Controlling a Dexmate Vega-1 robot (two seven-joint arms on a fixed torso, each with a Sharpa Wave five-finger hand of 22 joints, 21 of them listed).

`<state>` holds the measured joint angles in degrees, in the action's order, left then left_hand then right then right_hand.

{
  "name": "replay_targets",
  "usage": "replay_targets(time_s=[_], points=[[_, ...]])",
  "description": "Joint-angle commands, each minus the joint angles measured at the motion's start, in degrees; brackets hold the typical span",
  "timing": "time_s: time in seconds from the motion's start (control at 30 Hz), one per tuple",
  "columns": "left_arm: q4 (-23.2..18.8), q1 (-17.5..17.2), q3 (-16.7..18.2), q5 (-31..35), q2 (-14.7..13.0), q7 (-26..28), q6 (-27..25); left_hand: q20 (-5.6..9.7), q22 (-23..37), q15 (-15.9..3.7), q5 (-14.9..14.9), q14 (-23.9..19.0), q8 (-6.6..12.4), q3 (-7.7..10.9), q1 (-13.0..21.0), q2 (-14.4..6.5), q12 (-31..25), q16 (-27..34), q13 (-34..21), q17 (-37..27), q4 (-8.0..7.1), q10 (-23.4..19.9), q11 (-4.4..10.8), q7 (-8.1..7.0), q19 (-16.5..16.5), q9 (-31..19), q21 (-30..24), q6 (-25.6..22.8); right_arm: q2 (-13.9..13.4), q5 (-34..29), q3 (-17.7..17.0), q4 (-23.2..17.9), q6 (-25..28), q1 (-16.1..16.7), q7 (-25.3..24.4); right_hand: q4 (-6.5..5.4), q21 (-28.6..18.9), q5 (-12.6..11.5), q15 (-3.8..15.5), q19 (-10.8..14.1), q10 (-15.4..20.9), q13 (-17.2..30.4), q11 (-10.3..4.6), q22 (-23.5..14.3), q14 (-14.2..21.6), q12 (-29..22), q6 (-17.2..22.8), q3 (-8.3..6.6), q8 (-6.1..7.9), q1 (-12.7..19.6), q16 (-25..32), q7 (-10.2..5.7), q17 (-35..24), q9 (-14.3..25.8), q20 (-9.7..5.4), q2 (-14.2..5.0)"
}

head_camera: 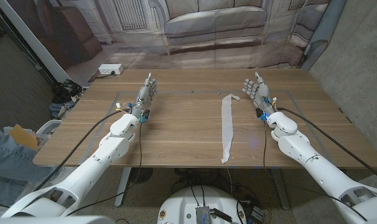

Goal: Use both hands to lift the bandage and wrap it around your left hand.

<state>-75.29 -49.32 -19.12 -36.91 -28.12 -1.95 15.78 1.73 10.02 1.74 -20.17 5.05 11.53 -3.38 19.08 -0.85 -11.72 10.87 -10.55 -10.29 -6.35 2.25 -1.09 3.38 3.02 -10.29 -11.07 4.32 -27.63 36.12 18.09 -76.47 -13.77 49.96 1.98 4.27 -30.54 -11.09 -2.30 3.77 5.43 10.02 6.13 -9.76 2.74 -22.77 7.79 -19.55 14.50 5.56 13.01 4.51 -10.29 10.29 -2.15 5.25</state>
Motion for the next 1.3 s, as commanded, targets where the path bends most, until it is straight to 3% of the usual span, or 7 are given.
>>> replay_targets(time_s=[0.03,0.5,0.63,0.77,1.3], points=[[-1.41,-1.74,5.05,3.16,2.78,-2.78,-2.14,-0.13,0.27,-0.15,-0.34,0.17,0.31,0.15,0.52,-0.16,-0.45,0.26,-0.13,-0.14,-0.20,-0.03,0.00,0.06,0.40,-0.31,-0.41,0.09,5.21,-5.93,-7.31,-4.04,4.88,3.68,1.86,-0.03,-0.13,-0.36,-0.02,0.72,0.24,0.09,0.32,-0.17,0.87,-0.18,0.69,-0.33,0.21,0.46,0.34,-0.07,-0.18,0.17,-1.13,-0.17],[-4.25,-1.36,7.05,9.13,3.33,-5.78,-5.01,-0.20,0.26,-0.05,-0.37,-0.43,0.42,0.65,1.75,-1.06,-0.59,0.31,-0.14,-0.10,0.34,-0.74,0.19,0.06,0.50,-0.32,-0.36,-0.51,10.15,-11.20,-11.77,-7.04,5.10,7.15,3.50,0.00,0.21,-0.44,-0.06,0.94,0.61,0.11,0.37,-0.18,1.19,0.10,1.15,-0.27,0.06,0.55,0.19,-0.16,-0.14,0.18,-1.06,-0.39],[-5.09,-2.06,7.66,12.13,3.45,-3.15,-4.52,-0.27,0.24,-0.24,-0.31,-1.65,0.82,1.29,3.34,-1.93,-0.90,0.55,-0.15,-0.05,1.08,-1.97,0.48,-0.17,0.09,-0.34,-0.49,-1.85,11.04,-11.73,-12.36,-6.46,4.42,7.01,4.68,0.04,0.29,-0.46,-0.14,1.06,0.81,0.11,0.41,-0.18,1.37,0.14,1.28,-0.26,0.02,0.62,0.18,-0.18,-0.12,0.19,-1.03,-0.44],[-6.66,-2.13,7.64,16.59,1.91,0.03,-6.06,-0.02,0.20,-1.28,0.10,-4.81,1.62,2.36,7.02,-2.85,-1.61,0.99,-0.17,0.01,3.05,-5.30,1.31,-0.64,-1.62,-0.36,-0.92,-5.31,12.12,-11.69,-12.84,-6.04,4.51,6.42,5.51,0.07,0.36,-0.48,-0.17,1.16,0.87,0.12,0.48,-0.19,1.47,0.22,1.45,-0.27,0.00,0.69,0.15,-0.21,-0.11,0.19,-1.04,-0.53],[-9.27,-3.17,6.72,31.71,-1.24,13.71,-7.20,0.55,0.24,-2.85,1.67,-12.14,2.48,4.22,14.40,-3.71,-2.45,1.55,-0.20,0.05,7.22,-12.36,2.88,-1.54,-7.81,-0.45,-2.18,-11.88,14.04,-14.06,-13.13,-6.82,5.69,6.34,4.60,0.19,0.77,-0.52,-0.09,1.43,1.18,0.14,0.57,-0.21,1.67,0.62,1.72,-0.23,-0.29,0.94,-0.11,-0.25,-0.07,0.22,-0.91,-0.77]])
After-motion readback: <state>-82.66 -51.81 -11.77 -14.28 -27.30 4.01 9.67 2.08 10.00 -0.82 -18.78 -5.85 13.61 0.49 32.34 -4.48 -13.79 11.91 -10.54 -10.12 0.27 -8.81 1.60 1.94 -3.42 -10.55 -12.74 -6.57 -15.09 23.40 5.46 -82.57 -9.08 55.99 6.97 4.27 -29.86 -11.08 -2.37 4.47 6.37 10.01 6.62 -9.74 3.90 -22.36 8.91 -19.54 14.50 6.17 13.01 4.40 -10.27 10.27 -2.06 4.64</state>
